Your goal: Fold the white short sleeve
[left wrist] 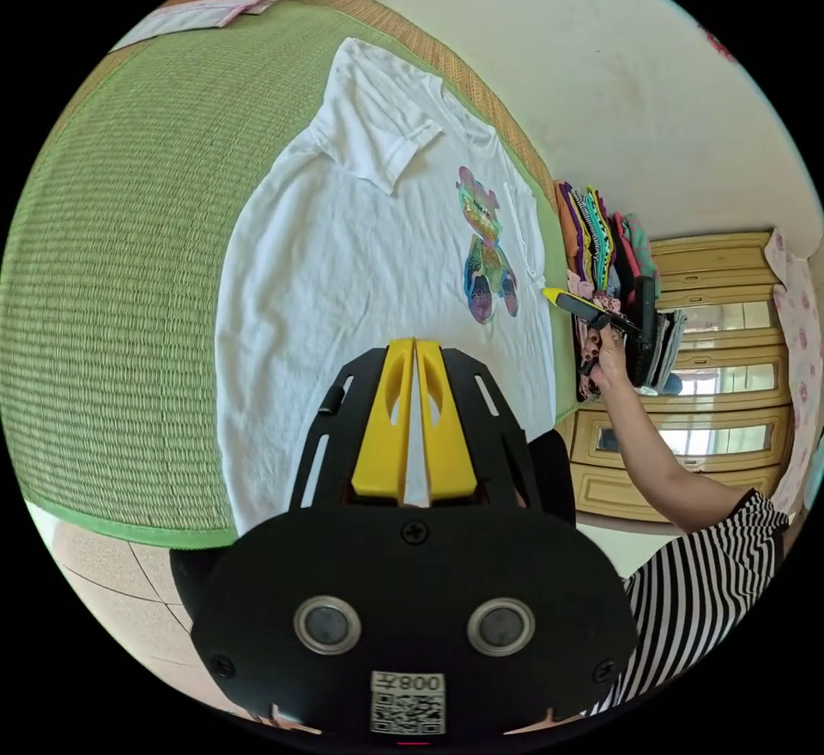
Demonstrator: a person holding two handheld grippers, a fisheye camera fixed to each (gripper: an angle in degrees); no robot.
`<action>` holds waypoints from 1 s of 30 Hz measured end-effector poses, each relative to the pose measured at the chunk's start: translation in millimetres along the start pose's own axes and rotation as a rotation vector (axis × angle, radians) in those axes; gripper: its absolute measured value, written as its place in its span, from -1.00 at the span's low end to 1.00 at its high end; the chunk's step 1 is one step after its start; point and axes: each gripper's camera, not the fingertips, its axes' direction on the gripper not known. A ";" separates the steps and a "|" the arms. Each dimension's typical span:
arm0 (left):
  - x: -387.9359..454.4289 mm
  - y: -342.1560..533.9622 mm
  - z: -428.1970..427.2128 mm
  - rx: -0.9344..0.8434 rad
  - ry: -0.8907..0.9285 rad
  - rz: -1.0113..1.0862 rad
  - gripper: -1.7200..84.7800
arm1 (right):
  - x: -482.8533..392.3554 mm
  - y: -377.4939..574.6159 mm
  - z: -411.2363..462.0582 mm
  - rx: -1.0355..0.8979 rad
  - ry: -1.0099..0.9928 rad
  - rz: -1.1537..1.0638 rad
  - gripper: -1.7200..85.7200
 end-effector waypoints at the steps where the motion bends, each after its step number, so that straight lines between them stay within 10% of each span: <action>1: -0.8 3.1 -3.5 0.001 0.003 0.003 -0.95 | 4.0 7.5 -4.9 0.012 -0.023 0.016 -0.74; 15: -57.0 113.2 -75.2 0.034 0.045 -0.104 -0.79 | 56.2 225.7 -25.8 -0.026 -0.159 0.354 -0.72; 30: -57.9 92.6 -42.1 -0.247 -0.094 -0.049 -0.79 | 79.6 209.2 43.1 -0.260 -0.035 0.276 -0.70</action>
